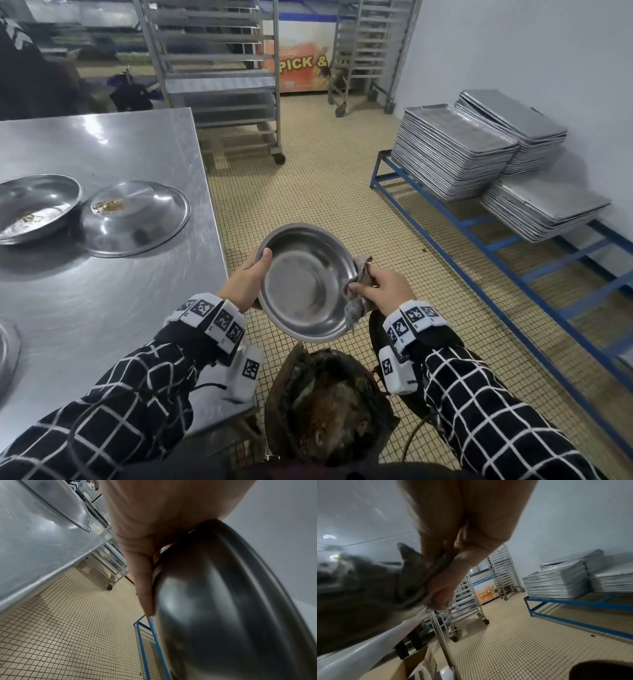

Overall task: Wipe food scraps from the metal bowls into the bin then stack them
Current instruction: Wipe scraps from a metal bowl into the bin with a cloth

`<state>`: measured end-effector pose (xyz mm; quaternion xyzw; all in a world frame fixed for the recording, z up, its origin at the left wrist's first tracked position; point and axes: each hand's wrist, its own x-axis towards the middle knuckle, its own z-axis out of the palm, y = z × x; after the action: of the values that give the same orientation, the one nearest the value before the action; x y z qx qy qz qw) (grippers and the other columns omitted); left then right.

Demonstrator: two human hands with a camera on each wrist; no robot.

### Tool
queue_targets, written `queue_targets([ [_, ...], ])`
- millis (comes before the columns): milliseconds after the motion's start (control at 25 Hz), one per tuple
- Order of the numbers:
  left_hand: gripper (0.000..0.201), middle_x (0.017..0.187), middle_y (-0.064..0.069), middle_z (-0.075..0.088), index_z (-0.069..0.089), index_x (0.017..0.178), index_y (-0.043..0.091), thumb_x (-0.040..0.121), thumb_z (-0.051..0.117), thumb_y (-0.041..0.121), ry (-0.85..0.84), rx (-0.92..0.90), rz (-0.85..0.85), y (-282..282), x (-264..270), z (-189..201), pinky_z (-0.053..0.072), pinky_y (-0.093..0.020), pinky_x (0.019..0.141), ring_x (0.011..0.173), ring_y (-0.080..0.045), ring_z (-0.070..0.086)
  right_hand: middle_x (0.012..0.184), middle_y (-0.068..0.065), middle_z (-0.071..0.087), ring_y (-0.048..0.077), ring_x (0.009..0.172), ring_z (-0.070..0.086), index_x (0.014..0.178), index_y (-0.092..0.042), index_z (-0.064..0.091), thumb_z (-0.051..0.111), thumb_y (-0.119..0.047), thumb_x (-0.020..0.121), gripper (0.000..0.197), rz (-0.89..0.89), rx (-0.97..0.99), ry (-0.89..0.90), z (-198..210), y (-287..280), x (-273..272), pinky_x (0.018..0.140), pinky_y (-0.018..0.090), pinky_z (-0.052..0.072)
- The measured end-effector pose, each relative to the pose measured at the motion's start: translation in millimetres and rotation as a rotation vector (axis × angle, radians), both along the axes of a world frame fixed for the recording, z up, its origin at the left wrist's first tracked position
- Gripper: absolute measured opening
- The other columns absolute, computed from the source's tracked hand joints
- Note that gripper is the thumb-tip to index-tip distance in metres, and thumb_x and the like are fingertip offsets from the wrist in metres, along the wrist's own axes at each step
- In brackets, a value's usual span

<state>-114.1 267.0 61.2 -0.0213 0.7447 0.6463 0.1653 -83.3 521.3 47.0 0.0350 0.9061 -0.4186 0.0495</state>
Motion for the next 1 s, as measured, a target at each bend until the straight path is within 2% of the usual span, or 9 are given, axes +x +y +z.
queue_targets([
  [120, 0.035, 0.096, -0.009, 0.068, 0.053, 0.124, 0.032, 0.100, 0.033, 0.047, 0.031, 0.061, 0.019, 6.5, 4.2, 1.3, 0.055, -0.037, 0.072, 0.081, -0.028, 0.066, 0.086, -0.003, 0.069, 0.009, 0.075, 0.068, 0.101, -0.018, 0.064, 0.064, -0.029, 0.087, 0.018, -0.175, -0.112, 0.098, -8.4, -5.3, 0.4, 0.062, 0.024, 0.058],
  [240, 0.032, 0.100, -0.002, 0.068, 0.058, 0.117, 0.032, 0.101, 0.033, 0.043, 0.108, 0.118, 0.072, 11.5, 3.8, 0.8, 0.051, -0.036, 0.086, 0.092, -0.020, 0.066, 0.081, -0.001, 0.066, 0.007, 0.067, 0.066, 0.099, -0.015, 0.061, 0.058, -0.034, 0.090, 0.021, -0.392, -0.184, 0.139, -9.5, -17.6, -1.1, 0.053, 0.017, 0.052],
  [360, 0.026, 0.104, 0.008, 0.065, 0.057, 0.111, 0.037, 0.103, 0.032, 0.036, 0.204, 0.180, 0.128, 21.2, 8.2, 9.1, 0.045, -0.023, 0.085, 0.094, -0.006, 0.061, 0.079, -0.004, 0.063, 0.007, 0.067, 0.063, 0.098, -0.015, 0.057, 0.052, -0.036, 0.093, 0.022, -0.519, -0.252, 0.160, -10.7, -34.4, 0.1, 0.055, 0.018, 0.049],
  [520, 0.031, 0.109, 0.014, 0.061, 0.049, 0.126, 0.029, 0.102, 0.033, 0.040, 0.250, 0.204, 0.198, 29.3, 10.9, 14.8, 0.044, -0.013, 0.081, 0.094, 0.005, 0.056, 0.080, -0.006, 0.060, 0.008, 0.073, 0.061, 0.096, -0.014, 0.053, 0.052, -0.033, 0.094, 0.019, -0.607, -0.397, 0.224, -12.9, -54.4, 4.3, 0.062, 0.023, 0.052],
  [600, 0.038, 0.115, 0.001, 0.061, 0.043, 0.135, 0.026, 0.099, 0.043, 0.040, 0.234, 0.190, 0.115, 26.9, 7.1, 12.2, 0.049, -0.023, 0.085, 0.094, -0.006, 0.062, 0.082, -0.005, 0.061, 0.006, 0.073, 0.061, 0.096, -0.013, 0.054, 0.052, -0.030, 0.094, 0.016, -0.600, -0.444, 0.231, -4.0, -48.4, 4.6, 0.057, 0.016, 0.046],
  [720, 0.045, 0.103, -0.007, 0.060, 0.043, 0.123, 0.028, 0.084, 0.060, 0.044, 0.116, 0.311, 0.039, 11.9, -0.6, 12.1, 0.057, -0.036, 0.065, 0.074, -0.021, 0.067, 0.086, 0.001, 0.063, 0.014, 0.074, 0.066, 0.096, -0.015, 0.056, 0.053, -0.028, 0.094, 0.014, -0.479, -0.399, 0.168, 11.1, -21.9, 4.0, 0.058, 0.021, 0.052],
  [800, 0.073, 0.102, -0.013, 0.061, 0.048, 0.128, 0.016, 0.072, 0.067, 0.059, 0.003, 0.335, -0.045, 3.8, -3.1, 6.8, 0.056, -0.048, 0.077, 0.080, -0.032, 0.065, 0.087, 0.003, 0.065, 0.017, 0.074, 0.067, 0.100, -0.017, 0.057, 0.053, -0.029, 0.094, 0.014, -0.330, -0.293, 0.107, 21.0, -9.9, 4.9, 0.061, 0.026, 0.056],
  [880, 0.063, 0.105, -0.019, 0.063, 0.060, 0.119, 0.009, 0.079, 0.061, 0.058, -0.017, 0.347, -0.052, 2.4, -0.3, 3.6, 0.048, -0.055, 0.095, 0.094, -0.038, 0.061, 0.087, 0.003, 0.066, 0.014, 0.072, 0.067, 0.101, -0.017, 0.058, 0.054, -0.029, 0.094, 0.015, -0.263, -0.251, 0.102, 26.9, -9.4, 5.9, 0.058, 0.021, 0.054],
  [1000, 0.041, 0.100, -0.013, 0.068, 0.066, 0.105, 0.012, 0.100, 0.037, 0.040, 0.026, 0.339, 0.057, 8.4, 5.7, 11.1, 0.049, -0.046, 0.090, 0.096, -0.034, 0.063, 0.087, 0.001, 0.065, 0.009, 0.068, 0.064, 0.102, -0.016, 0.058, 0.054, -0.030, 0.094, 0.018, -0.367, -0.312, 0.153, 29.1, -20.8, 8.2, 0.051, 0.013, 0.048],
])
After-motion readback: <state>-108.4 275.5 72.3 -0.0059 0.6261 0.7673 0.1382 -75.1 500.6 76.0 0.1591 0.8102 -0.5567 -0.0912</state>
